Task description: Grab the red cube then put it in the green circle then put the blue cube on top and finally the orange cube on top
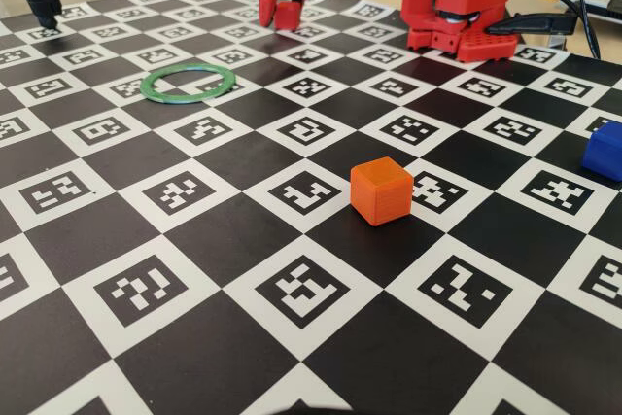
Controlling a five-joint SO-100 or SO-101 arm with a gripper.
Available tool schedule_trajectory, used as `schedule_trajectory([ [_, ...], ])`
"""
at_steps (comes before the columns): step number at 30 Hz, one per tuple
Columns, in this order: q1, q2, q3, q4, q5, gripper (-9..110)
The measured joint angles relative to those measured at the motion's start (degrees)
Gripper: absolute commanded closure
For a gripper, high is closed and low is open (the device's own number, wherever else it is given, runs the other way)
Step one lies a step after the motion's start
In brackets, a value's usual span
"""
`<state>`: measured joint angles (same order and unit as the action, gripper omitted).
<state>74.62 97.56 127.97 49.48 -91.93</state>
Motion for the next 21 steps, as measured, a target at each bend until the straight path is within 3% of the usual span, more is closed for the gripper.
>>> schedule_trajectory([
  [21,0.0,0.0,0.0,4.83,-7.73,59],
])
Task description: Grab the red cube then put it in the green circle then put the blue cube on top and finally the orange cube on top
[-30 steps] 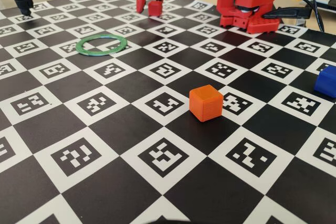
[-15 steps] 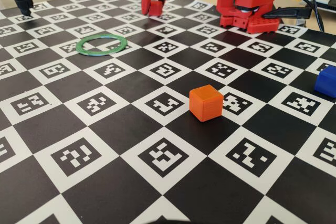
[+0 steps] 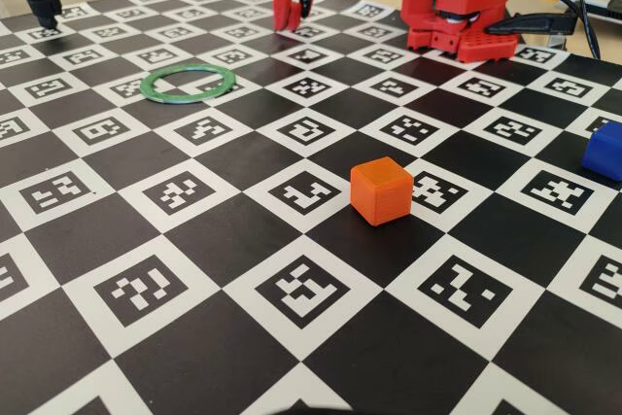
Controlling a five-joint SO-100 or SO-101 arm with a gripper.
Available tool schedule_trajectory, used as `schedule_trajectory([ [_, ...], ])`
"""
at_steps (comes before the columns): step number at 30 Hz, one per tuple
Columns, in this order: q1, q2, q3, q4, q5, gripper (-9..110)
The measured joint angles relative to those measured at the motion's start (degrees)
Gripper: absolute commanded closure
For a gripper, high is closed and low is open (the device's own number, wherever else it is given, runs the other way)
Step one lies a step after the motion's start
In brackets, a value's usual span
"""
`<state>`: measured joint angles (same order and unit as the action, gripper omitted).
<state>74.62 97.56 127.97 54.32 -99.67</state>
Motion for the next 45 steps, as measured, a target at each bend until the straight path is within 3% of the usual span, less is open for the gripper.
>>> schedule_trajectory([
  [45,0.0,-4.04,-2.2,-4.13,-3.78,59],
])
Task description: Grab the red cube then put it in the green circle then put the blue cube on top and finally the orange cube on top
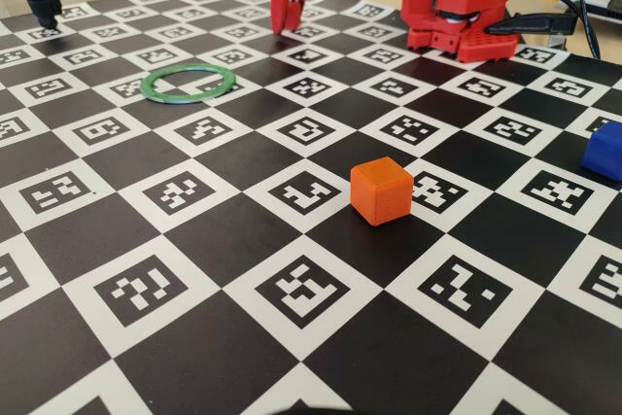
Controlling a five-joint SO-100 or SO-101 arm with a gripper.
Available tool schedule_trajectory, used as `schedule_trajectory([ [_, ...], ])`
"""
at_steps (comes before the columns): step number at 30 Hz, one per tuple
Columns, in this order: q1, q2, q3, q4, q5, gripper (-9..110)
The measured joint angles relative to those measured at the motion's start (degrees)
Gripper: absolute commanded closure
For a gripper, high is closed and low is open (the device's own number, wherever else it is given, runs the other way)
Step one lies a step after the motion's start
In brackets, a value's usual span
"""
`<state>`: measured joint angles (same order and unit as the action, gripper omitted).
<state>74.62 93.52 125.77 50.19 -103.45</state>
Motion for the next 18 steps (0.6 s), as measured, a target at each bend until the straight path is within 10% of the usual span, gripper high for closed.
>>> schedule_trajectory([
  [18,-1.23,0.0,-0.09,0.0,1.85,84],
])
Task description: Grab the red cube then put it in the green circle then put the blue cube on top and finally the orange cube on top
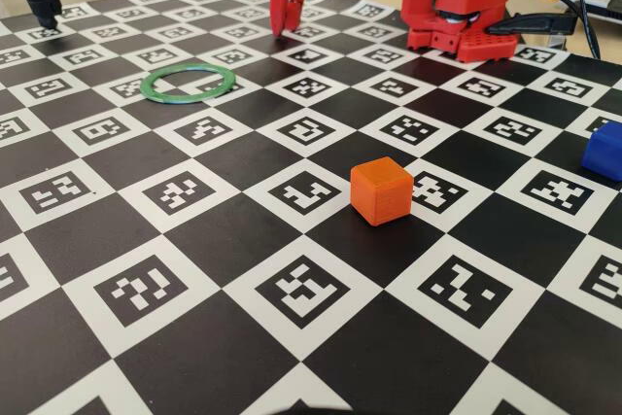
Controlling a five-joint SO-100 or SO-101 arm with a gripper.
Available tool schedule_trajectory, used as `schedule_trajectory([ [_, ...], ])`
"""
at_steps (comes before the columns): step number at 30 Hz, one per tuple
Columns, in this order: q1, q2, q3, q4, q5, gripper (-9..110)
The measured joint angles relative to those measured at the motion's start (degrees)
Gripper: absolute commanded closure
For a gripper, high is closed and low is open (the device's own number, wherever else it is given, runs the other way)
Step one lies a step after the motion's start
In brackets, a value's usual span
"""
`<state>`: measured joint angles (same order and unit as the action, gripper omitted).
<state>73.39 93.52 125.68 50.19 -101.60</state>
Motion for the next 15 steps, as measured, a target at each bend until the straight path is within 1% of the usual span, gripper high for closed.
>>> schedule_trajectory([
  [2,-0.44,0.0,-0.62,0.0,0.0,92],
  [4,-0.44,0.0,-0.88,0.0,0.0,97],
  [15,-0.44,0.0,-4.48,5.27,1.41,103],
])
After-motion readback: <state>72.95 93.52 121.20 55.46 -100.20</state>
